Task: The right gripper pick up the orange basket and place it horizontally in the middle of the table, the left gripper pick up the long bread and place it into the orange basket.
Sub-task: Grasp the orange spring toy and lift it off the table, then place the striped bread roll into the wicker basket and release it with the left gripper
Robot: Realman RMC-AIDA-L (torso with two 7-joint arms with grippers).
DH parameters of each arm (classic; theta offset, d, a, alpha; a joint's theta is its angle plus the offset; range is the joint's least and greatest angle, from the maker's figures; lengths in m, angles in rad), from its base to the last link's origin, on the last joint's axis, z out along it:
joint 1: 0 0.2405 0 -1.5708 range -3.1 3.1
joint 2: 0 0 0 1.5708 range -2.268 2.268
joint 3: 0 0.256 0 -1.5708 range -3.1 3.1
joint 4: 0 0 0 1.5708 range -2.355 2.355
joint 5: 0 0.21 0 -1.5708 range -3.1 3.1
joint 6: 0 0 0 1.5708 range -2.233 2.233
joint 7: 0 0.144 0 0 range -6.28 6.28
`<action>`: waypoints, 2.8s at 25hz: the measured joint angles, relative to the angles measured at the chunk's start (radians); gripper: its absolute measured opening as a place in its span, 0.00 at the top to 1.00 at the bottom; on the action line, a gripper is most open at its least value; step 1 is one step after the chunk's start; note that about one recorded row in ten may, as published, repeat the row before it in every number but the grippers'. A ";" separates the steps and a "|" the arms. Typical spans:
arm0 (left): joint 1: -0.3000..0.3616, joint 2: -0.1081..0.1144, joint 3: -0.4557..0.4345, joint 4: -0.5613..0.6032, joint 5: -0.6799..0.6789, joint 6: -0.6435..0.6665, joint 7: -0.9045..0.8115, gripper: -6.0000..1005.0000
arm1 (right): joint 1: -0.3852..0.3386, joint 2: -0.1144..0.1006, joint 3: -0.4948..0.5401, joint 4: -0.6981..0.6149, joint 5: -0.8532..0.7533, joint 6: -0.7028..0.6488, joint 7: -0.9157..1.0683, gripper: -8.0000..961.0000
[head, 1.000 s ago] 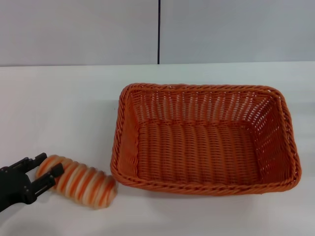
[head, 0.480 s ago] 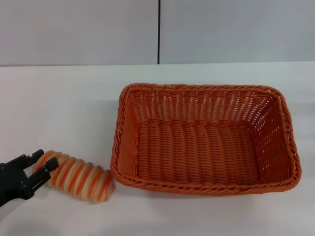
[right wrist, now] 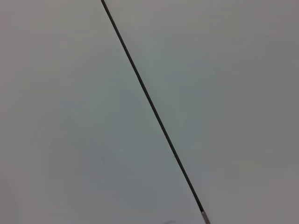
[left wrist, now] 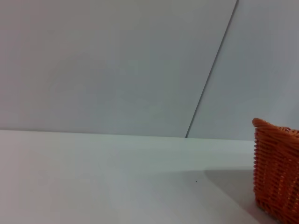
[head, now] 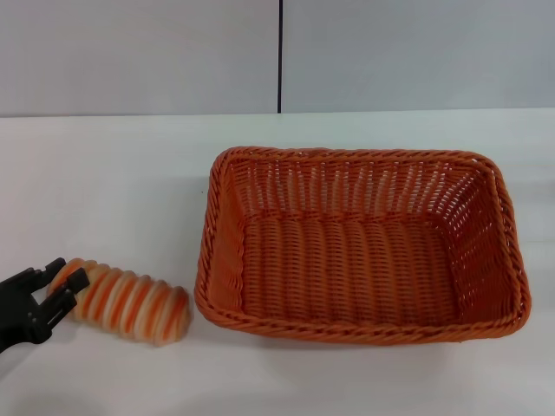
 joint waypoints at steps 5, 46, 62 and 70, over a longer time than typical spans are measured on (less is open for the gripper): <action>-0.003 0.000 0.005 -0.001 0.001 0.002 0.000 0.65 | 0.001 0.000 0.000 0.000 0.001 -0.006 0.000 0.41; -0.025 0.001 -0.138 -0.007 -0.002 0.014 0.003 0.85 | 0.018 0.000 0.004 0.002 0.004 -0.024 0.000 0.41; -0.161 -0.001 -0.451 -0.136 0.006 0.250 -0.026 0.86 | 0.034 0.002 0.001 0.025 0.008 -0.024 0.000 0.42; -0.331 -0.010 -0.156 -0.286 0.013 0.179 0.044 0.87 | 0.028 0.005 0.007 0.032 0.009 -0.023 -0.001 0.42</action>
